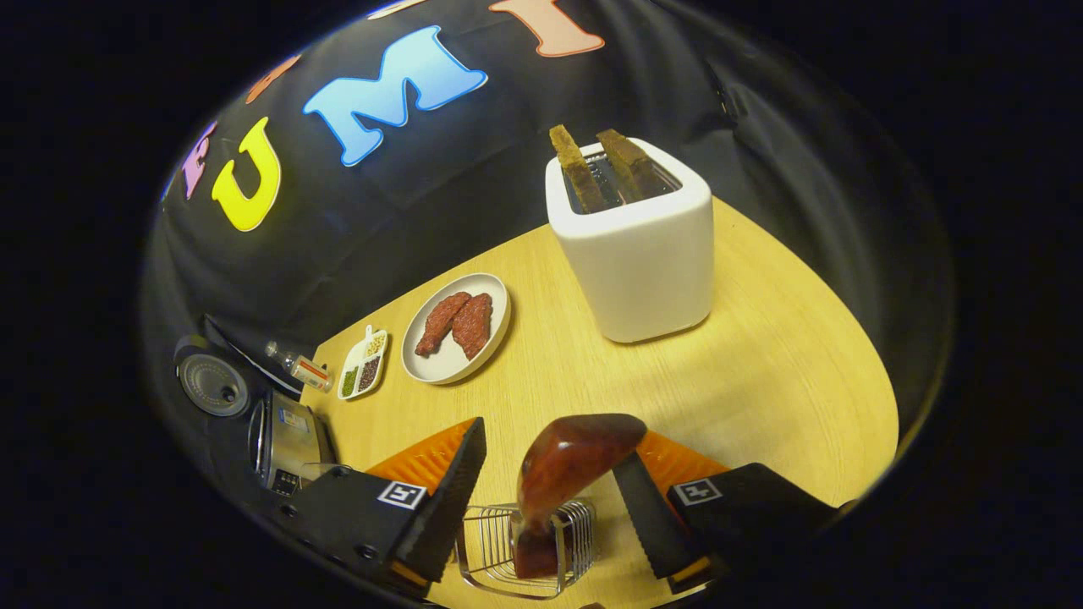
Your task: Close the left gripper, press the button to open the rice cooker; take a wooden spoon from the chopstick holder with the right hand, scoop a spoonful of rice and pour it into the rice cooker, then put the wooden spoon back into the chopstick holder.
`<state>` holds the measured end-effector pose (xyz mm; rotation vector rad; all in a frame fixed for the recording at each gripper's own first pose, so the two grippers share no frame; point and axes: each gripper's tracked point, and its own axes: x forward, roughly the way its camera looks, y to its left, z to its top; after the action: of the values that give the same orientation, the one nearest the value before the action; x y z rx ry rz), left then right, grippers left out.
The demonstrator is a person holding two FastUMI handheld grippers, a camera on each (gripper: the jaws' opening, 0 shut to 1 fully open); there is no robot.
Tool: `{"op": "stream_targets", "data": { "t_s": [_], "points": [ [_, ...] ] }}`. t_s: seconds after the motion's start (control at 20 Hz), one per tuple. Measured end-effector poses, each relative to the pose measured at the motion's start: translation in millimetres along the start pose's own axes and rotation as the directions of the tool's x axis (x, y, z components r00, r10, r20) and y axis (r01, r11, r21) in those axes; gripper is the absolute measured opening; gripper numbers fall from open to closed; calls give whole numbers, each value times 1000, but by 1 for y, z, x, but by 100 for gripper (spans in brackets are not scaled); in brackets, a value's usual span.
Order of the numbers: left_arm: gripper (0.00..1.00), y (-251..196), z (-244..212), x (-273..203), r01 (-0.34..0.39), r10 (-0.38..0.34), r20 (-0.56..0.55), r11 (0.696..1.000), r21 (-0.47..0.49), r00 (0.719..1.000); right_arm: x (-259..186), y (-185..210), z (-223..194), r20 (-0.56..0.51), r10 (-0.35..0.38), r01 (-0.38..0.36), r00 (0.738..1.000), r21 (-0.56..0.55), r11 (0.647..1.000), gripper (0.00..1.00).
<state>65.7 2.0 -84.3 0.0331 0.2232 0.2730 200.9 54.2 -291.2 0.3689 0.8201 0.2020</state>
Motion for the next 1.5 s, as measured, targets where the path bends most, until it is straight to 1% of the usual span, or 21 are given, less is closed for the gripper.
{"op": "stream_targets", "data": {
  "t_s": [0.05, 0.1, 0.15, 0.2, 0.25, 0.3, 0.4, 0.5, 0.6, 0.65, 0.7, 0.8, 0.95, 1.0, 1.05, 1.1, 1.25, 1.35, 1.4, 1.5],
  "points": [
    [99, 0, 0, -3, -11, 11, 0, 1000, -1, 1000, 1, 0, 1, -1, 3, -3, 1000, 6, 1000, 72],
    [99, 2, -2, -5, -23, 23, -7, 1000, -9, 1000, 4, -6, -2, -13, -19, 19, 1000, 14, 1000, 58],
    [97, 2, -5, -7, -27, 27, -17, 999, -26, 999, -1, -5, -6, -36, -7, 9, 999, 40, 999, 41],
    [99, 2, -7, -9, -29, 28, -22, 998, -48, 999, -1, -1, -7, -59, 1, 3, 998, 69, 998, 31],
    [97, 3, -10, -9, -28, 26, -27, 997, -70, 999, -8, 2, -5, -52, 7, -2, 999, 98, 995, 31],
    [97, 3, -14, -8, -27, 24, -36, 996, -89, 999, -11, 4, -6, -40, 10, -6, 999, 104, 995, 26],
    [97, 4, -20, -5, -19, 13, -54, 993, -113, 998, -26, 11, -3, -7, 31, -30, 999, 80, 996, 25],
    [99, 8, -20, 0, -12, 4, -62, 992, -125, 998, -39, 18, 0, 17, 40, -41, 999, 74, 996, 25],
    [97, 7, -13, 5, 24, -30, -45, 991, -133, 999, -54, 24, 2, 43, 43, -46, 998, 69, 997, 25],
    [99, 7, -11, 10, 44, -50, -41, 991, -128, 998, -64, 26, 5, 62, 39, -43, 997, 76, 996, 25],
    [97, 8, -10, 14, 66, -71, -42, 991, -120, 997, -74, 29, 6, 81, 24, -31, 996, 86, 996, 25],
    [97, 11, -4, 24, 115, -119, -29, 988, -102, 992, -96, 31, 12, 127, -13, -1, 992, 109, 994, 25],
    [96, 19, -1, 41, 181, -186, -37, 978, -99, 982, -131, 34, 22, 201, -68, 33, 977, 172, 985, 25],
    [95, 21, -3, 46, 204, -209, -46, 974, -100, 977, -141, 32, 21, 222, -94, 52, 970, 188, 981, 25],
    [99, 22, -2, 51, 229, -234, -49, 969, -96, 971, -151, 30, 21, 244, -123, 75, 962, 199, 977, 25],
    [97, 27, -1, 57, 249, -254, -48, 964, -87, 966, -159, 29, 19, 265, -151, 96, 952, 210, 973, 25],
    [97, 36, 0, 74, 314, -317, -40, 947, -62, 948, -184, 33, 13, 310, -214, 141, 926, 242, 960, 25],
    [97, 40, -3, 83, 350, -352, -44, 935, -57, 935, -195, 42, 7, 332, -239, 159, 913, 251, 955, 25],
    [99, 43, -7, 88, 361, -363, -51, 931, -55, 930, -198, 49, 3, 339, -243, 161, 909, 251, 954, 25],
    [97, 48, -10, 96, 387, -390, -57, 920, -59, 919, -202, 66, 2, 352, -241, 159, 904, 247, 956, 25]
  ]
}}
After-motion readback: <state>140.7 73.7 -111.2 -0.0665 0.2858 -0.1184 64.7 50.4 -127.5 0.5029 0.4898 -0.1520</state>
